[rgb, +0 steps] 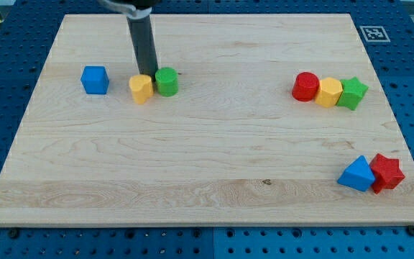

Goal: Move green circle towards bottom right

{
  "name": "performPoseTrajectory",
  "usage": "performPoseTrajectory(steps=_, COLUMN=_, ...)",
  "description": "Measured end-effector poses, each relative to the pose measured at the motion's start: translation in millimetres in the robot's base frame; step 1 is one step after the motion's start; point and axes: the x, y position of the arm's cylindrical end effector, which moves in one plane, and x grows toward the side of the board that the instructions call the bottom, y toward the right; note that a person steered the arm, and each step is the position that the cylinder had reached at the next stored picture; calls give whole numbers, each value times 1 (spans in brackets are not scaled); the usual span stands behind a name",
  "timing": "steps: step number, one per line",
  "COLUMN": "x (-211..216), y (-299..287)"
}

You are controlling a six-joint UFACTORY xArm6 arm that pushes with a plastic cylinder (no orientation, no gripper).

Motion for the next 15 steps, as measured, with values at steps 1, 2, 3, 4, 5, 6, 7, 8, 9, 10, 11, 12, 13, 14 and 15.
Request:
performPoseTrajectory(steps=1, x=39, y=4)
performPoseTrajectory(steps=2, x=50, y=4)
performPoseTrajectory(steps=3, x=37, y=-1)
performPoseTrajectory(steps=4, x=-28, y=-15)
performPoseTrajectory(steps=5, x=-28, y=3)
performPoseTrajectory(steps=6, x=18, y=46)
performPoseTrajectory(steps=7, x=52, y=67)
performPoseTrajectory(steps=8, x=83, y=99)
performPoseTrajectory(steps=9, x=107, y=130)
performPoseTrajectory(steps=10, x=110, y=132)
performPoseTrajectory(steps=11, x=111, y=121)
performPoseTrajectory(steps=12, x=104, y=115)
performPoseTrajectory(steps=13, x=100, y=126)
performPoseTrajectory(steps=14, x=107, y=163)
performPoseTrajectory(steps=15, x=120, y=191)
